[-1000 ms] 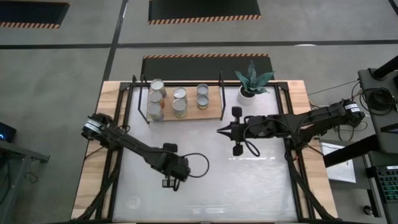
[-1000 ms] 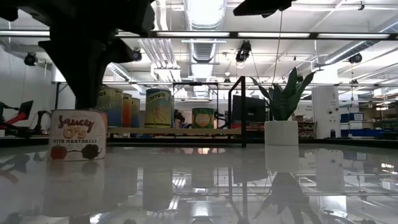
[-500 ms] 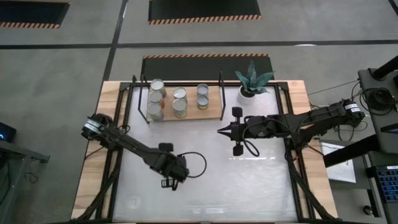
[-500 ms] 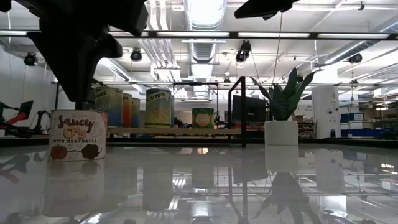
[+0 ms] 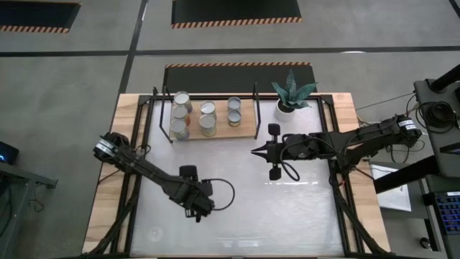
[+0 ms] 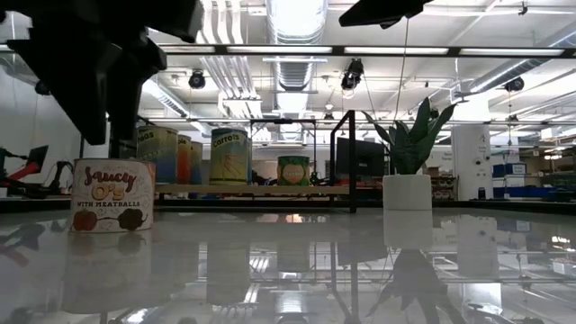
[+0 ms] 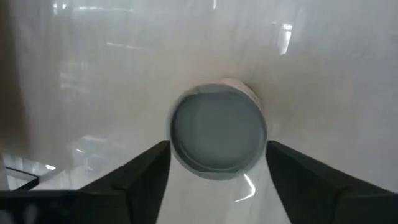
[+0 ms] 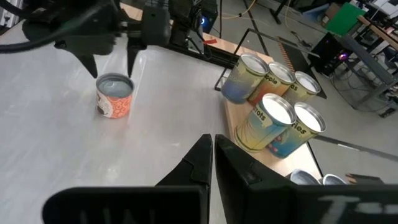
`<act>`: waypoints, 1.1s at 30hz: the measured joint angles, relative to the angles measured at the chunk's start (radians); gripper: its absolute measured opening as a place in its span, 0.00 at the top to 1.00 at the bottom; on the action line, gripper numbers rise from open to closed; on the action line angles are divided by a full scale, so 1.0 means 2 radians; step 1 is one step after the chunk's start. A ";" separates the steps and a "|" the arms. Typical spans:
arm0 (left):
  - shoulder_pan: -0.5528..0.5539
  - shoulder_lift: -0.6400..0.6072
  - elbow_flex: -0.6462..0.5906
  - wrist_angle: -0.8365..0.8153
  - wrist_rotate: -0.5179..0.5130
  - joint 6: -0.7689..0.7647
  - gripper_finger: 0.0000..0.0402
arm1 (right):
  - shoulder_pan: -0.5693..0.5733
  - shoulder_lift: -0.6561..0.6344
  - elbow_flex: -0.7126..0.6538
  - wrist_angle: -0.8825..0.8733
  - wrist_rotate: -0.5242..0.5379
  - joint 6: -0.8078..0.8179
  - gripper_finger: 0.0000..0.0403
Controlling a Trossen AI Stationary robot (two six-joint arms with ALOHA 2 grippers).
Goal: Pick and place cans onto a shelf
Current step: Put the canned meatballs on the shelf
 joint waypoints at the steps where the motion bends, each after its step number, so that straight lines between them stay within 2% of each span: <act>1: 0.000 0.000 0.000 0.000 0.000 -0.005 0.37 | 0.000 0.000 0.000 0.000 0.000 0.000 0.98; 7: -0.001 0.000 -0.001 0.010 0.001 -0.008 0.25 | 0.000 0.000 0.000 0.000 0.000 0.000 0.98; 15: -0.001 0.001 -0.001 0.015 -0.013 -0.013 0.02 | 0.000 0.000 0.000 0.000 0.000 0.000 0.98; 18: -0.001 0.002 -0.001 0.019 -0.028 -0.023 0.03 | 0.000 0.000 0.000 0.000 0.000 0.000 0.98; 23: -0.001 -0.003 -0.029 0.049 -0.031 0.007 0.07 | 0.000 0.000 0.000 -0.001 0.000 0.000 0.98; 28: -0.001 -0.053 -0.093 0.126 -0.031 0.002 0.07 | 0.000 0.000 0.000 -0.004 0.000 0.000 0.98; 33: -0.001 -0.102 -0.153 0.169 -0.032 -0.025 0.07 | 0.000 0.000 0.000 -0.004 0.000 0.000 0.98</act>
